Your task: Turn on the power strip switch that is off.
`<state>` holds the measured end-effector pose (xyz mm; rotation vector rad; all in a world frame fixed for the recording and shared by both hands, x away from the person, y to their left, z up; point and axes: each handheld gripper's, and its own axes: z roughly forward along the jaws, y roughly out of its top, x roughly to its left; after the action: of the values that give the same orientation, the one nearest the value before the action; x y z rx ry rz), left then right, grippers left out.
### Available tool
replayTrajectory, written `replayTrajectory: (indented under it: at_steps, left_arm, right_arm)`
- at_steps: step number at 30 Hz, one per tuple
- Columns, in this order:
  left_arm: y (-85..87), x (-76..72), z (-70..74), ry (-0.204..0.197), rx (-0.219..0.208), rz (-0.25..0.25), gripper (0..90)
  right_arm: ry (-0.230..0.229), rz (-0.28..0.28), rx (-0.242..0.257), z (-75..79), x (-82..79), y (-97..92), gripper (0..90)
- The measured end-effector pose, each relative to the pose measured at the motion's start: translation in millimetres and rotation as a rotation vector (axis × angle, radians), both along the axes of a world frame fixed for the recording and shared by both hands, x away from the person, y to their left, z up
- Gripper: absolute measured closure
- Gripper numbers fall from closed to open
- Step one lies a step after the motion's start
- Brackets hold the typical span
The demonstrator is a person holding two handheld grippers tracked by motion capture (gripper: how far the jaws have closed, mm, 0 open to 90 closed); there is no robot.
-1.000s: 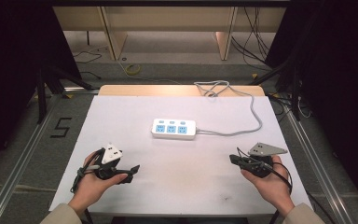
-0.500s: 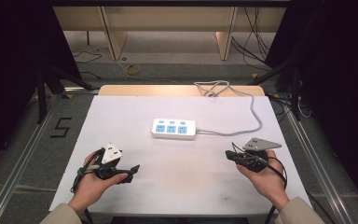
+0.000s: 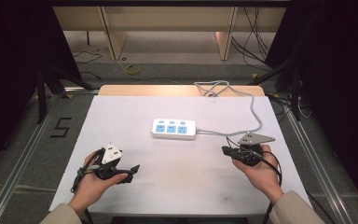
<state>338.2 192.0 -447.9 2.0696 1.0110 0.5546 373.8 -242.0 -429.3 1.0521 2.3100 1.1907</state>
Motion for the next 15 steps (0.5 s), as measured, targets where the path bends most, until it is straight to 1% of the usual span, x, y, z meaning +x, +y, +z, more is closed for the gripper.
replayTrajectory:
  at_steps: [15]
  left_arm:
    - [-0.8,-0.2,0.0,-0.001,0.001,-0.002,16.2]
  right_arm:
    - [0.006,0.011,-0.010,2.2,13.5,12.7,90.0]
